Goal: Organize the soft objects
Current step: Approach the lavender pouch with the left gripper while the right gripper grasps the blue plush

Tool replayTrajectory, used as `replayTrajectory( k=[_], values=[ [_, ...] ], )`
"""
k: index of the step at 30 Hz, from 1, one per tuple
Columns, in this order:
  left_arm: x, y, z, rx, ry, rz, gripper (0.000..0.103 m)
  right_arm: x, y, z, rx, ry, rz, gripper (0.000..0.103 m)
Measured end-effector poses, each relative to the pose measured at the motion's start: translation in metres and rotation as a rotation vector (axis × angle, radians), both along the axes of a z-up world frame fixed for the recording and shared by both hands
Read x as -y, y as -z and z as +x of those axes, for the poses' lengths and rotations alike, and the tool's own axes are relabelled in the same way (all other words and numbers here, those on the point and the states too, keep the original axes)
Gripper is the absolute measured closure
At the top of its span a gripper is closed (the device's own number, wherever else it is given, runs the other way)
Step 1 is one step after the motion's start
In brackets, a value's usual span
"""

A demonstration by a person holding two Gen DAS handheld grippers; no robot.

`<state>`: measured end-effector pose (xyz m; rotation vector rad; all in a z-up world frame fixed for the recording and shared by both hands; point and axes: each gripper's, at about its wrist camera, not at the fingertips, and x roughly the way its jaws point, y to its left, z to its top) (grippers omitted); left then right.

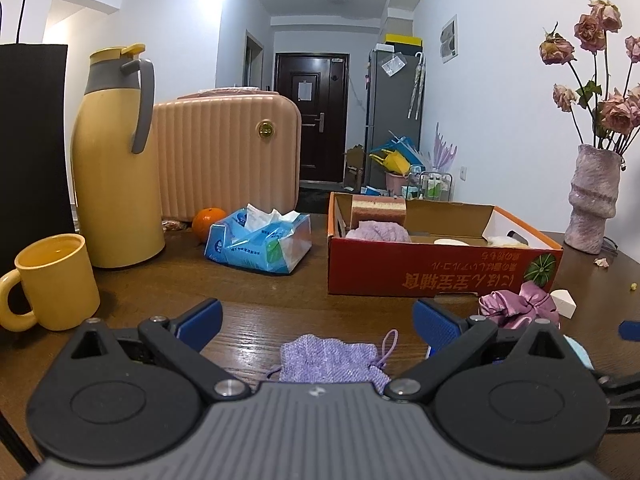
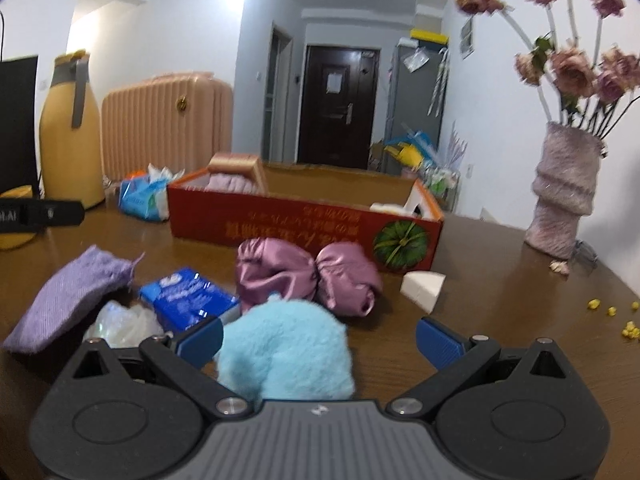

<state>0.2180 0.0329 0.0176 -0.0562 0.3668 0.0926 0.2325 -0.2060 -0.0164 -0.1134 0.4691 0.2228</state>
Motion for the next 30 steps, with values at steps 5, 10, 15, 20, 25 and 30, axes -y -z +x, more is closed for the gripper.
replayTrajectory(
  k=[5, 10, 15, 20, 25, 30],
  values=[
    [0.001, 0.001, 0.001, -0.004, -0.001, 0.006, 0.000, -0.006, 0.009, 0.017, -0.089, -0.017, 0.010, 0.000],
    [0.002, 0.003, 0.003, -0.014, -0.007, 0.010, 0.000, -0.010, 0.015, 0.034, -0.160, -0.016, 0.031, 0.002],
    [0.003, 0.005, 0.005, -0.021, -0.011, 0.016, 0.000, -0.016, 0.018, 0.038, -0.183, -0.039, 0.017, 0.019],
    [0.005, 0.006, 0.006, -0.024, -0.020, 0.025, 0.000, -0.016, 0.018, 0.035, -0.185, -0.053, 0.019, 0.031],
    [0.003, 0.007, 0.006, -0.023, -0.038, 0.027, 0.000, -0.013, 0.014, 0.029, -0.145, -0.048, 0.022, 0.032],
    [0.001, 0.005, 0.005, -0.021, -0.060, 0.012, 0.000, -0.009, 0.007, 0.025, -0.089, -0.030, 0.025, 0.032]
  ],
)
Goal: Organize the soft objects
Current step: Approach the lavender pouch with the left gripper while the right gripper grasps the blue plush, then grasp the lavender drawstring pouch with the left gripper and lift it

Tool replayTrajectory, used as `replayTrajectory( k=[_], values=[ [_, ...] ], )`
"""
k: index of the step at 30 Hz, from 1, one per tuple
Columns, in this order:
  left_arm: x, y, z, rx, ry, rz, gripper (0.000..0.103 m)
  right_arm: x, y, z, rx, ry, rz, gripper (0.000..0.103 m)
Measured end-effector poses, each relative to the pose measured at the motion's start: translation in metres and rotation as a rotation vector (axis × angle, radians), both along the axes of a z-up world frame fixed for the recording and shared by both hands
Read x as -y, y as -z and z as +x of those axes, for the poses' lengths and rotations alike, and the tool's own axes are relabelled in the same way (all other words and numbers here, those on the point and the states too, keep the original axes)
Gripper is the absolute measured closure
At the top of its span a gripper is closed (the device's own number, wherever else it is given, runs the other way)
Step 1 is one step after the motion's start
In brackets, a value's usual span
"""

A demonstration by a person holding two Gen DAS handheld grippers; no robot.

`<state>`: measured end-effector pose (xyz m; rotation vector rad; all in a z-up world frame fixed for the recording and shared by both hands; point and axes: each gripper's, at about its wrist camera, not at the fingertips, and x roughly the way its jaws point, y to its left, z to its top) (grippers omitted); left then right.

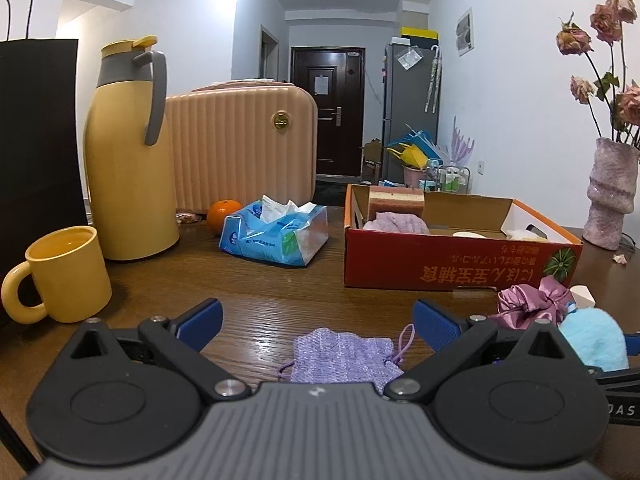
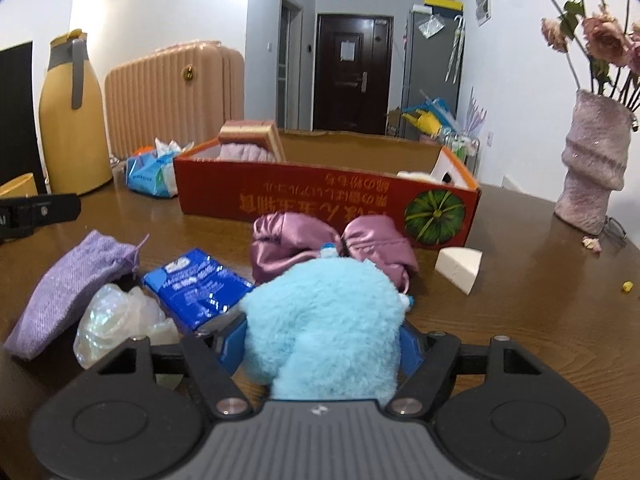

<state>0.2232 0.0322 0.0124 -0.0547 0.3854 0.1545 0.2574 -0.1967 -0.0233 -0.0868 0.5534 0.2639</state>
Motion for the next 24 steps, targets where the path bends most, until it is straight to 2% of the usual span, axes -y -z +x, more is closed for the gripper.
replayTrajectory(
  k=[13, 24],
  values=[
    [0.012, 0.002, -0.009, -0.016, -0.002, -0.017, 0.000, 0.020, -0.020, -0.015, 0.104, 0.044, 0.058, 0.031],
    [0.021, 0.018, -0.005, -0.120, -0.001, 0.000, 0.000, 0.025, -0.022, -0.023, 0.113, 0.051, 0.076, 0.031]
  ],
)
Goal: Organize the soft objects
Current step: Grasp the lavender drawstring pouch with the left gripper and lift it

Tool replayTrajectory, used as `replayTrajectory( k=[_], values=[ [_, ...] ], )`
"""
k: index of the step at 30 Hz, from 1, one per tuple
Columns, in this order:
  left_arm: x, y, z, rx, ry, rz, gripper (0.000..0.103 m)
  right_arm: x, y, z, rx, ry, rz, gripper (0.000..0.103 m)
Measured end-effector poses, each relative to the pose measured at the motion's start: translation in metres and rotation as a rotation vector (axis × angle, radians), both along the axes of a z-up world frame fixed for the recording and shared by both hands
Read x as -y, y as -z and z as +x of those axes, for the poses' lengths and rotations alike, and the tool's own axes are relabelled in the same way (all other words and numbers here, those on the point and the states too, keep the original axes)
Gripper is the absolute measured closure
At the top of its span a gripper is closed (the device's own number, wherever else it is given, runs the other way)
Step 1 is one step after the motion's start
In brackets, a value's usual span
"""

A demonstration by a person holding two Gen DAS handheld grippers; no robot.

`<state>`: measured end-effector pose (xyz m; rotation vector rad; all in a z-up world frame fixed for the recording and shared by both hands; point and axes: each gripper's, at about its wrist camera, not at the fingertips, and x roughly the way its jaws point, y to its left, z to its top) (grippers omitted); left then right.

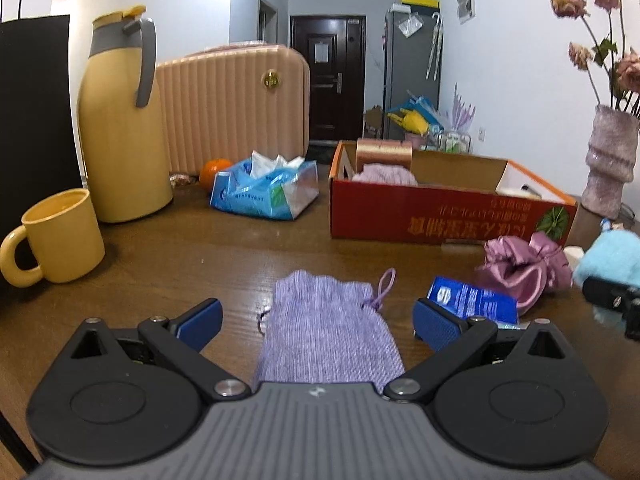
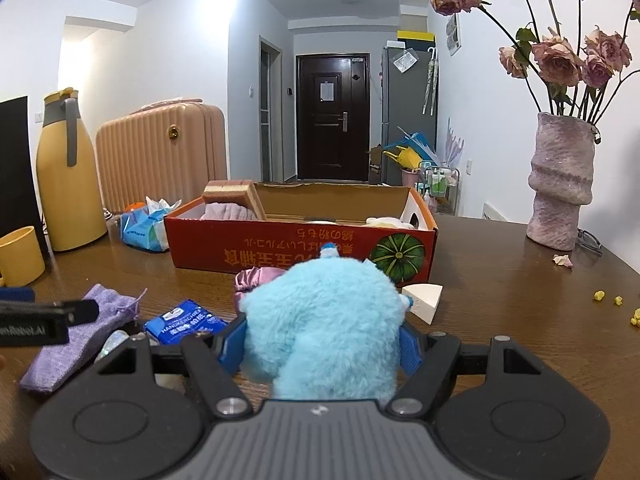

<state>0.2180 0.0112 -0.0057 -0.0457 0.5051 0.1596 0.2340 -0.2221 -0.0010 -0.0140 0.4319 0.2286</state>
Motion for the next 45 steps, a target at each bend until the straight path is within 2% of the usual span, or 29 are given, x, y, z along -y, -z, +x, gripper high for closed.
replayTrajectory(
  k=[7, 15, 27, 28, 31, 36, 39, 45],
  values=[
    [-0.001, 0.014, 0.008, -0.104, 0.000, -0.012, 0.000, 0.000, 0.000, -0.001, 0.000, -0.008, 0.005, 0.031],
    [-0.011, 0.025, 0.017, -0.196, -0.018, -0.068, 0.000, 0.001, 0.000, -0.002, -0.006, -0.015, 0.005, 0.031],
    [-0.013, 0.025, 0.017, -0.189, -0.019, -0.079, 0.001, -0.002, 0.003, -0.001, -0.018, -0.008, -0.003, 0.031],
    [-0.013, 0.024, 0.017, -0.186, -0.018, -0.081, 0.003, -0.002, 0.003, 0.000, -0.019, -0.006, -0.004, 0.031],
    [-0.014, 0.023, 0.016, -0.175, -0.009, -0.087, 0.015, -0.002, 0.003, 0.000, -0.020, -0.003, -0.005, 0.031],
    [-0.013, 0.020, 0.015, -0.154, 0.013, -0.095, 0.042, -0.001, 0.004, 0.000, -0.020, -0.001, -0.006, 0.031],
    [-0.014, 0.018, 0.013, -0.137, 0.018, -0.099, 0.053, -0.001, 0.004, 0.000, -0.020, -0.001, -0.005, 0.031],
    [-0.014, 0.014, 0.011, -0.109, 0.022, -0.100, 0.061, -0.001, 0.004, 0.000, -0.019, 0.000, -0.005, 0.031]
  ],
)
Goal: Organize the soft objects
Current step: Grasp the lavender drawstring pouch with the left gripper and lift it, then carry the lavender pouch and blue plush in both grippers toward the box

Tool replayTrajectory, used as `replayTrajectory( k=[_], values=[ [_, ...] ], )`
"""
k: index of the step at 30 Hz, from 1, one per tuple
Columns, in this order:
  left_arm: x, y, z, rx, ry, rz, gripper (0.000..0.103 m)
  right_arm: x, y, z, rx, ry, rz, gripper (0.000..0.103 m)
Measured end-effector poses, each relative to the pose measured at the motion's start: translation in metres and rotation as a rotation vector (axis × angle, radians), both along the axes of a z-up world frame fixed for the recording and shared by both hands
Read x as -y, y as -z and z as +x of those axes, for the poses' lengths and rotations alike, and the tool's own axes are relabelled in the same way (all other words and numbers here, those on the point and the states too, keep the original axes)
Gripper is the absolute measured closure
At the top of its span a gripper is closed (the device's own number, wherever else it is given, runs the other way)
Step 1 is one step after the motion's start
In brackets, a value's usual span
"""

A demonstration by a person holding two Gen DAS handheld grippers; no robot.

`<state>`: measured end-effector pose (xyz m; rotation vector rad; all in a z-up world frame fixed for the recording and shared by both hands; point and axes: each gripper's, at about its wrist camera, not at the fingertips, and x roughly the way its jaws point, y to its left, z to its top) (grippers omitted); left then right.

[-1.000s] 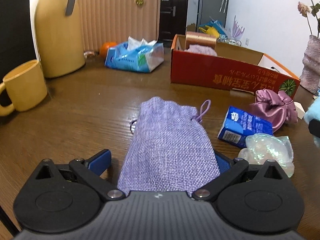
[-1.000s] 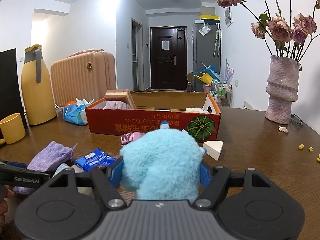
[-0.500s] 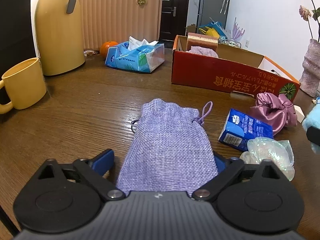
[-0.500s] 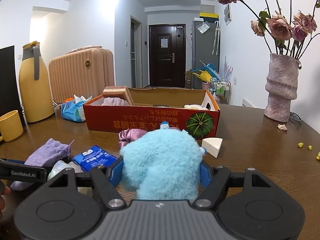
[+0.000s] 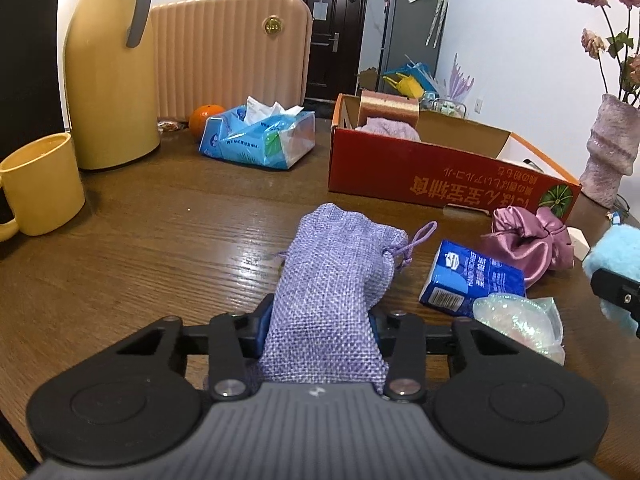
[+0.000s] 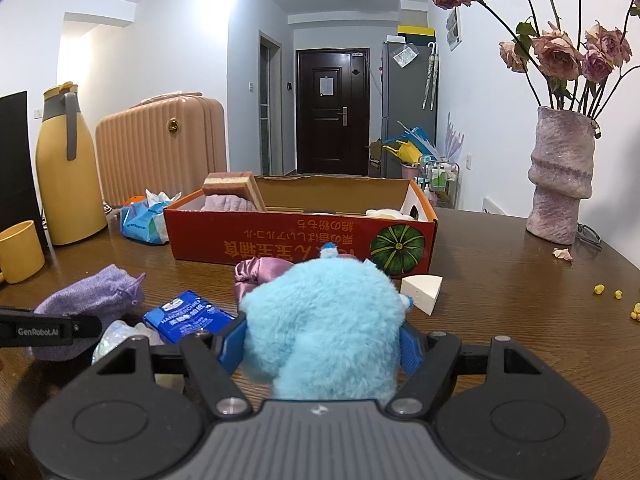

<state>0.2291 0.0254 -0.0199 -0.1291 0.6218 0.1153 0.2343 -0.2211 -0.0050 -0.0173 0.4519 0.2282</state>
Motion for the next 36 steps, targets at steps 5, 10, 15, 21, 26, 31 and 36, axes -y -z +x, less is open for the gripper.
replayTrajectory(
  k=[5, 10, 15, 21, 26, 31, 36],
  values=[
    [-0.002, -0.004, -0.003, 0.032, -0.010, 0.001, 0.063, 0.000, 0.000, 0.000, 0.001, 0.001, 0.001, 0.031],
    [-0.005, -0.011, -0.008, 0.072, -0.024, -0.010, 0.063, 0.003, 0.000, 0.000, 0.007, 0.006, 0.006, 0.031],
    [-0.006, -0.018, -0.013, 0.110, -0.027, -0.011, 0.063, 0.004, -0.001, -0.001, 0.015, 0.011, 0.006, 0.031],
    [-0.003, -0.026, -0.017, 0.160, -0.018, 0.006, 0.063, 0.004, -0.004, -0.004, 0.039, 0.016, 0.008, 0.031],
    [0.001, -0.036, -0.017, 0.202, -0.016, 0.009, 0.063, 0.002, -0.009, -0.003, 0.068, 0.025, 0.016, 0.031],
    [0.006, -0.042, -0.012, 0.229, -0.006, 0.012, 0.063, 0.002, -0.015, 0.001, 0.099, 0.037, 0.034, 0.031],
    [0.011, -0.051, -0.007, 0.263, 0.007, 0.010, 0.063, -0.002, -0.020, 0.005, 0.134, 0.042, 0.040, 0.031]
  ],
)
